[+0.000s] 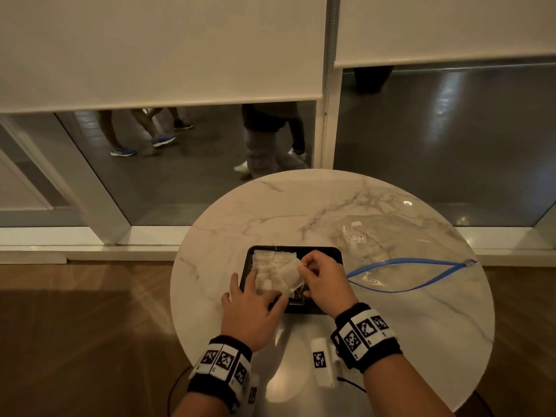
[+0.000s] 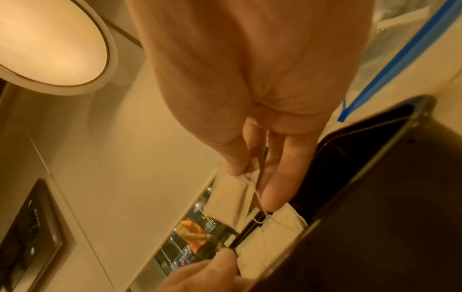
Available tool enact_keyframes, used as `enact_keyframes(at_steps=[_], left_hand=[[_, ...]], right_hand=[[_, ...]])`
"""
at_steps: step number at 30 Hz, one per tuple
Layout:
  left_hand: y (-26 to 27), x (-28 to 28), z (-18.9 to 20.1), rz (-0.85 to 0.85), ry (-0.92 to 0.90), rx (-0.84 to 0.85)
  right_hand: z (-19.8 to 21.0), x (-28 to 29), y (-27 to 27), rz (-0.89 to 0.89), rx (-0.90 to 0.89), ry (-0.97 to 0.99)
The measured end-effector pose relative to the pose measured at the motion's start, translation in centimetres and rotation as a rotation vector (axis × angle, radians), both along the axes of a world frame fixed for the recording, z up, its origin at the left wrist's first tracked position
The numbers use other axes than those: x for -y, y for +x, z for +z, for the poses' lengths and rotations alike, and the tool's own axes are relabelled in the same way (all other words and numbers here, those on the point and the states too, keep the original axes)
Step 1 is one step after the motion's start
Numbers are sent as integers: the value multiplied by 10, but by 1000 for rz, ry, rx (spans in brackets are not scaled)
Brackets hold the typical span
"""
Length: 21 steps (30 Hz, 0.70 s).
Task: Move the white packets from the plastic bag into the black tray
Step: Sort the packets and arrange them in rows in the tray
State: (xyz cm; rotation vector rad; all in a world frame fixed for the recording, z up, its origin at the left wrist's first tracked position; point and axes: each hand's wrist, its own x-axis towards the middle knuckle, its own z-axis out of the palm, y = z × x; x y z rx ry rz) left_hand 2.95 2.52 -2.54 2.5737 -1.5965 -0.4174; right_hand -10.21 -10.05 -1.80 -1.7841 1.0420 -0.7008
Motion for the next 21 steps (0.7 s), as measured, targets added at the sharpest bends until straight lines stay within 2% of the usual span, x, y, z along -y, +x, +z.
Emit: enact_keyframes(at_steps=[4, 9, 21], left_hand=[[0, 6, -3, 17, 60, -39], [3, 12, -9, 45, 88, -24], [5, 4, -23, 48, -79, -73]], right_hand=[[-10, 4, 2, 30, -147, -87], [-20, 9, 8, 96, -253, -79], [-28, 20, 30, 205, -407, -7]])
